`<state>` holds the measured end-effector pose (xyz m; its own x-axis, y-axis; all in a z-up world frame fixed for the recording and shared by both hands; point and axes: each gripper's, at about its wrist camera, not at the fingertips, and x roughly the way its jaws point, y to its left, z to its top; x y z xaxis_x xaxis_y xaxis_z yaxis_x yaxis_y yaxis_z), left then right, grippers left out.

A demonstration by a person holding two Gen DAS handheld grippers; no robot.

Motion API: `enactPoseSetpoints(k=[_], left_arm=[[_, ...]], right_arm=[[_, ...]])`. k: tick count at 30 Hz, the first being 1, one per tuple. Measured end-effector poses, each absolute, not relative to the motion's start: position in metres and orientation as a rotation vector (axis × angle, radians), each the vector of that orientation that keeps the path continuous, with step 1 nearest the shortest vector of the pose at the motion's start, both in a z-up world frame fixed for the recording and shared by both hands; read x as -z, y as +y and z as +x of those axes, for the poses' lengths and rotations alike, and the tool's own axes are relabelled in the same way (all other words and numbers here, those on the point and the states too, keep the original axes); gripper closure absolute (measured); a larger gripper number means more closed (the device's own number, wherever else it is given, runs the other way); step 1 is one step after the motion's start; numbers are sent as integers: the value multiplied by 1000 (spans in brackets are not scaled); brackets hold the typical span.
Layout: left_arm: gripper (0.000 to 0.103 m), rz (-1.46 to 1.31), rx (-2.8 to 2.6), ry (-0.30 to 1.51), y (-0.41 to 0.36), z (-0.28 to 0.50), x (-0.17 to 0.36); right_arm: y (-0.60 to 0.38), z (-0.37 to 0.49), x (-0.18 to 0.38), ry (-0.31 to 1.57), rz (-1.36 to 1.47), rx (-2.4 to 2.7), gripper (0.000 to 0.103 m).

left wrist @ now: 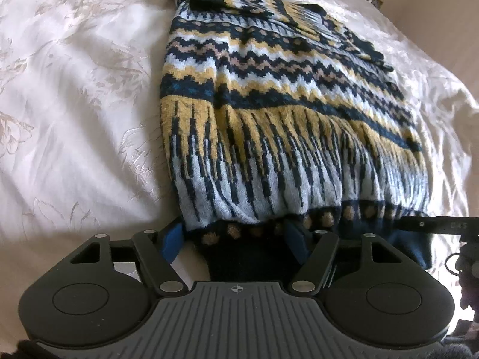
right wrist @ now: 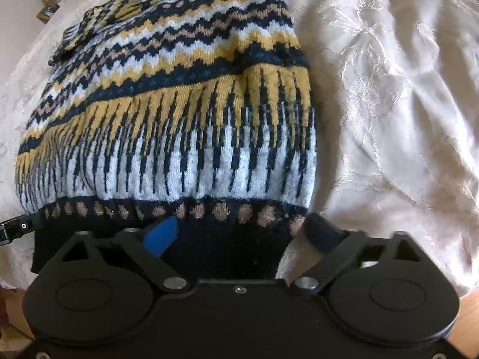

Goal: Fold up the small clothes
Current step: 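Close the right gripper on the hem while the left gripper holds it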

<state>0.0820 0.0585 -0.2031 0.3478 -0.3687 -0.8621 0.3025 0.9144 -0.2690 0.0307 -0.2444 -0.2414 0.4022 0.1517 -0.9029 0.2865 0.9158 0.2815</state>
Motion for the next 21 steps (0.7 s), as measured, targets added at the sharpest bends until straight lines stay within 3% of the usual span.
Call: enactPoseSetpoints(k=[1,2,3,5,8,21], left_arm=[[49,-60,439,1137,59,82,202],[62,-56,444,1137,60,82,201],[79,-59,449,1139,62,82,200],[91,-104,472,1145,67,82,197],[94,-154,473,1131,72,81,188],[94,-311,458,962,72,117,117]], right_arm=[[-248,30,239,1157,440,74,49],[-251,29,238,1153,471,45,77],[-255,30,238,1155,521,17,83],[-260,30,233,1143,573,-4,85],[-259,27,220,1108,572,-46,86],[-288,42,156,883,758,-128,88]])
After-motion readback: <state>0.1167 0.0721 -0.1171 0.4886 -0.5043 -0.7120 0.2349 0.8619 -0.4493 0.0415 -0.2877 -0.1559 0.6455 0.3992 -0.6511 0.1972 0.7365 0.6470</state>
